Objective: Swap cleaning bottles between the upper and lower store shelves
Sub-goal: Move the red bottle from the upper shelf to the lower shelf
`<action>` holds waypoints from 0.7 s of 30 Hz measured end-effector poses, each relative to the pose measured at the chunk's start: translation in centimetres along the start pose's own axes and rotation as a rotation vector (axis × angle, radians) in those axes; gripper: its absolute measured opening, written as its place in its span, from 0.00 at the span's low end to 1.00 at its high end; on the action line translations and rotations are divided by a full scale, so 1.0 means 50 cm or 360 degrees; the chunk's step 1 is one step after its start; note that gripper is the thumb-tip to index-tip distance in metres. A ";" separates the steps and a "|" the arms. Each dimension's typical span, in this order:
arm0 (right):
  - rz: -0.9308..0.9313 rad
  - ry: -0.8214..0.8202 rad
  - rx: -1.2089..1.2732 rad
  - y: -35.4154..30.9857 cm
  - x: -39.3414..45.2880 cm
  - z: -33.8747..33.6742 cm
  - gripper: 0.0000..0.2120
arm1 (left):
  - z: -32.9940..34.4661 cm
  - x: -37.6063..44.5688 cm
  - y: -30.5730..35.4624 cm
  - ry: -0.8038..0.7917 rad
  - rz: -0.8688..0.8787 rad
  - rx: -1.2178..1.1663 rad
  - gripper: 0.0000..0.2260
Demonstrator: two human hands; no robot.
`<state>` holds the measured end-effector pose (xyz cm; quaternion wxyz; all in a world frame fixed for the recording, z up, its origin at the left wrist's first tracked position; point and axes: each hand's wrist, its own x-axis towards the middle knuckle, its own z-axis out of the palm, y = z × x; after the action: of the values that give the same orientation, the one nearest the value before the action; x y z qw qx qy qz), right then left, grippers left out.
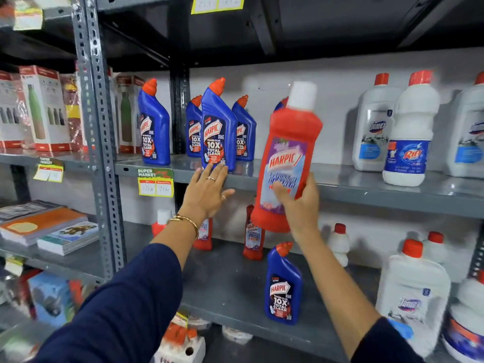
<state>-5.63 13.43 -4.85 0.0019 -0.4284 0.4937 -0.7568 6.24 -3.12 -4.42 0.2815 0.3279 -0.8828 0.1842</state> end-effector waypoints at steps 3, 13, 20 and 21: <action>0.0169 -0.0074 -0.0014 0.082 -0.069 -0.001 0.18 | -0.013 -0.003 -0.014 -0.0068 -0.0023 -0.0084 0.27; 0.0568 -0.0292 -0.0201 0.298 -0.201 0.041 0.25 | -0.002 -0.007 -0.024 0.0060 -0.0028 -0.0497 0.21; 0.0755 -0.0477 -0.0450 0.412 -0.206 0.079 0.29 | 0.022 -0.003 -0.019 0.0180 -0.0068 -0.0522 0.21; 0.0782 -0.0492 -0.0469 0.420 -0.204 0.084 0.30 | 0.024 -0.003 -0.020 0.0193 -0.0062 -0.0525 0.21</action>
<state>-5.25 3.89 -26.58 0.1975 -0.4020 0.6805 -0.5799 6.55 -4.38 -5.29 0.3877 0.2826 -0.8759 0.0507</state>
